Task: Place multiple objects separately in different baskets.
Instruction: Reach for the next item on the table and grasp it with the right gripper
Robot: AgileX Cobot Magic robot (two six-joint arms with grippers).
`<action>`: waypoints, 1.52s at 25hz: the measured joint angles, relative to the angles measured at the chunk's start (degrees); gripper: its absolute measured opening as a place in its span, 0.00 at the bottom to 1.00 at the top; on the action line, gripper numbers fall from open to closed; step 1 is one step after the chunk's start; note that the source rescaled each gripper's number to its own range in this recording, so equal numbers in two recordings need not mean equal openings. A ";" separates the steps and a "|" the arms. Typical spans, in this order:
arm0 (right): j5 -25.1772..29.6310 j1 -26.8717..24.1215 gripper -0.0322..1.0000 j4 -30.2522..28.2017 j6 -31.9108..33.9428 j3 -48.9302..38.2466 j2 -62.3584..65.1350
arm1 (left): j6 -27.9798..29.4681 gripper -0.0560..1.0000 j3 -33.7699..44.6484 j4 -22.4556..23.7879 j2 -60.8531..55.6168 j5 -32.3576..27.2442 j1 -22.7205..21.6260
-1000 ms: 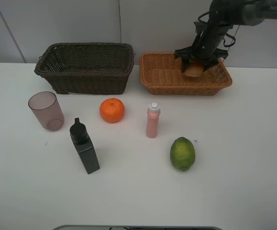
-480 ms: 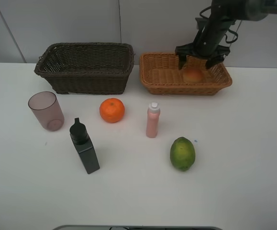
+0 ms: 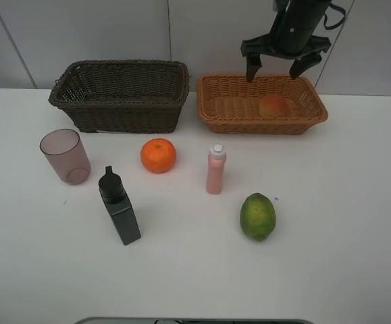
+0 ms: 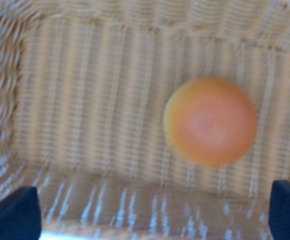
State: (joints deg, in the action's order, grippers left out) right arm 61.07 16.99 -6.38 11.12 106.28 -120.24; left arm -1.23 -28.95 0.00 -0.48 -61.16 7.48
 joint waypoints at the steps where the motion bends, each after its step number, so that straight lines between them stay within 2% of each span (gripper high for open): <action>1: -0.42 0.40 0.93 -0.05 0.00 -2.15 1.85 | 0.00 0.96 0.00 0.00 0.00 0.00 0.00; 9: -9.65 3.58 0.93 -0.94 0.60 -28.44 18.30 | 0.00 0.96 0.00 0.00 0.00 0.00 0.00; 16: -16.15 8.10 0.93 -0.37 8.01 -47.63 30.01 | 0.00 0.96 0.00 0.00 0.00 0.00 0.00; 25: -18.95 16.94 0.93 0.13 20.52 -56.92 31.49 | 0.00 0.96 0.00 0.00 0.00 0.00 0.00; 31: -26.18 18.87 0.93 -0.35 27.91 -61.17 31.28 | 0.00 0.96 0.00 0.00 0.00 0.00 0.00; 38: -28.12 21.12 0.93 -2.20 31.42 -62.28 27.99 | 0.00 0.96 0.00 0.00 0.00 0.00 0.00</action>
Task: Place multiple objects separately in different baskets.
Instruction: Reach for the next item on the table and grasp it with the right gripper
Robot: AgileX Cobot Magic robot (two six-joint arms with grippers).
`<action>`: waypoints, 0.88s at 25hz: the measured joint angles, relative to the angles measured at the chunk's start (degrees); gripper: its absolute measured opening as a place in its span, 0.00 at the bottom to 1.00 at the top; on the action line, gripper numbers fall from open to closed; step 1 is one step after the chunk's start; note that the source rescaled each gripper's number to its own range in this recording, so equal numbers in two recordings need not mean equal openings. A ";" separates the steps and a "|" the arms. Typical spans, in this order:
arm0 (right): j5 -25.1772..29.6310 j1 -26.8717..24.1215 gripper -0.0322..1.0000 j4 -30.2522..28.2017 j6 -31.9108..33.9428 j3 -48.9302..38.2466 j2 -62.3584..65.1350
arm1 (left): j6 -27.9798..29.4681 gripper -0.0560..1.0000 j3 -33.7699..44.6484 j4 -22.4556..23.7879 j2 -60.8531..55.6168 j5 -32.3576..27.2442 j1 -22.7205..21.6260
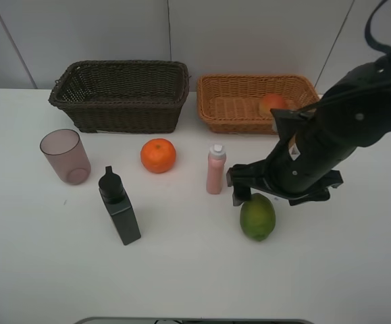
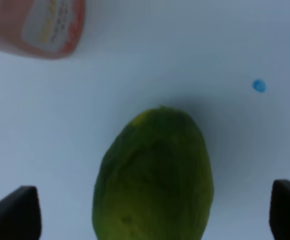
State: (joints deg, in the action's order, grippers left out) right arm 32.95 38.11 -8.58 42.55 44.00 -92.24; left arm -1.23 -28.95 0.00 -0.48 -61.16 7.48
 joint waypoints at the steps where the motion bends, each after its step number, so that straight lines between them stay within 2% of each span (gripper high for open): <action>1: 0.00 0.04 0.93 0.00 0.06 0.00 -0.85 | 0.00 0.96 0.00 0.00 0.00 0.01 0.00; 20: -4.73 0.04 0.93 0.06 0.06 0.00 -11.29 | 0.00 0.96 0.00 0.00 0.00 0.01 0.00; 22: -5.14 0.04 0.90 0.06 0.06 0.05 -11.29 | 0.00 0.96 0.00 0.00 0.00 0.01 0.00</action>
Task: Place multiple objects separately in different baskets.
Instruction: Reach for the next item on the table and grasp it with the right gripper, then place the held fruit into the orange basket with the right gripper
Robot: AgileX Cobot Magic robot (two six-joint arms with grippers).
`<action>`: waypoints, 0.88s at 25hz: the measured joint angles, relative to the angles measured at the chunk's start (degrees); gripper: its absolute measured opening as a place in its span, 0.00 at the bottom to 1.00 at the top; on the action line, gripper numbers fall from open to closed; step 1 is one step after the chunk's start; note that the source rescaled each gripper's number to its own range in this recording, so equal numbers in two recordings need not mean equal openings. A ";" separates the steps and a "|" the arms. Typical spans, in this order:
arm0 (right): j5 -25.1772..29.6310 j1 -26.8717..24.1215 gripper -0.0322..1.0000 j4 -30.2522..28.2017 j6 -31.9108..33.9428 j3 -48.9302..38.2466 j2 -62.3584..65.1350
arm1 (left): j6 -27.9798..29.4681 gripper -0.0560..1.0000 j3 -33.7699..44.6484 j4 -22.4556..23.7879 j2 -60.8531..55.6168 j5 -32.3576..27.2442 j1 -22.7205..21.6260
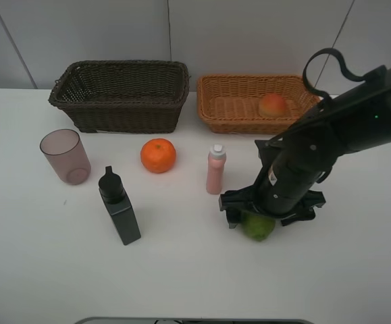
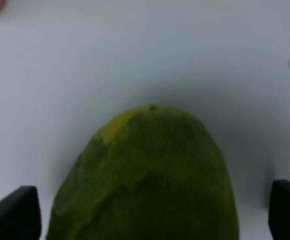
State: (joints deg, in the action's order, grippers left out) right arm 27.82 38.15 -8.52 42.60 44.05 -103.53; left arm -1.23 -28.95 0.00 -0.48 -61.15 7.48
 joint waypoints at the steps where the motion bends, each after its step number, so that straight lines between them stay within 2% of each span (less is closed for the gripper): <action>1: -0.01 0.00 0.86 0.00 0.00 0.00 0.00 | 0.00 0.96 0.00 0.00 0.00 0.00 0.00; 2: -0.01 0.00 0.80 0.00 0.00 0.00 0.00 | 0.00 0.96 0.00 0.00 0.00 0.00 0.00; 5: -0.01 0.00 0.44 0.06 0.00 0.00 0.00 | 0.00 0.96 0.00 0.00 0.00 0.00 0.00; 22: -0.01 0.00 0.45 0.12 0.00 0.00 0.00 | 0.00 0.96 0.00 0.00 0.00 0.00 0.00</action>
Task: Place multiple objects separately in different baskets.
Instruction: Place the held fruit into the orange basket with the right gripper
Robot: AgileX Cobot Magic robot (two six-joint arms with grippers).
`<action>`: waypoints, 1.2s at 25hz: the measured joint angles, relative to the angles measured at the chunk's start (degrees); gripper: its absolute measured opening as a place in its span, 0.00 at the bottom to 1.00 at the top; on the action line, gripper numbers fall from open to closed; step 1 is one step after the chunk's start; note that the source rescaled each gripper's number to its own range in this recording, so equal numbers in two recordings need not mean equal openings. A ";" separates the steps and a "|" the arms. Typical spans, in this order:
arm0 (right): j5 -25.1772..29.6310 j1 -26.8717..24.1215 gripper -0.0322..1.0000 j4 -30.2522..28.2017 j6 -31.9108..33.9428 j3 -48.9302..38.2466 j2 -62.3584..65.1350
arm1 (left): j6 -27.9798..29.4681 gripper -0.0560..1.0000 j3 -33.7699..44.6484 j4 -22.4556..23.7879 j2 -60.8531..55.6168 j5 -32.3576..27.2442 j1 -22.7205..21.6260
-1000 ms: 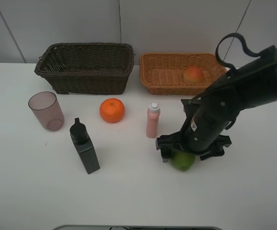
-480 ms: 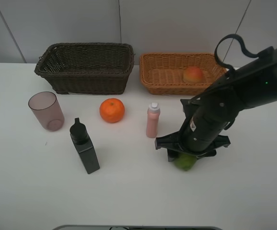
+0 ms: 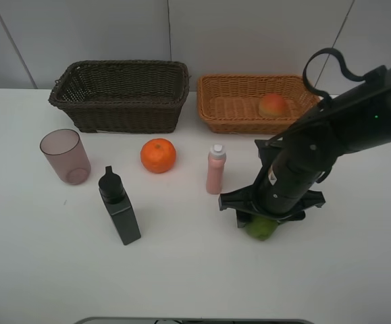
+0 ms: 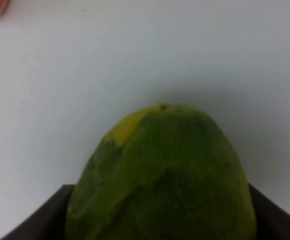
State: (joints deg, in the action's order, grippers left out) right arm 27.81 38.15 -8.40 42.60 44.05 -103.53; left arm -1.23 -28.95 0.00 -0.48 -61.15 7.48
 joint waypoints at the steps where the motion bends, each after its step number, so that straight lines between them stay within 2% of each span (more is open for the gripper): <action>1: 0.00 0.00 0.45 0.00 0.00 0.00 0.00 | 0.00 0.96 0.00 0.00 0.00 0.00 0.00; 8: 1.06 0.00 0.45 0.00 -0.06 0.07 0.07 | 0.00 0.96 0.00 0.00 0.00 0.00 0.00; 11: 3.87 0.00 0.45 0.08 -2.10 1.13 1.16 | 0.00 0.96 0.00 0.00 0.00 0.00 0.00; 15: 9.98 -0.91 0.45 1.38 -8.41 5.34 2.39 | 0.00 0.96 0.00 0.00 0.00 0.00 0.00; 21: 19.37 -6.06 0.45 1.73 -17.76 13.96 2.38 | 0.00 0.96 0.00 0.00 0.00 0.00 0.00; 30: 24.84 -15.91 0.45 1.94 -23.48 30.70 0.89 | 0.00 0.96 0.00 0.00 0.00 0.00 0.00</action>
State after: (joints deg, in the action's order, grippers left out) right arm 52.64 22.24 -6.46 19.12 74.75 -102.63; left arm -1.23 -28.95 0.00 -0.48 -61.15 7.48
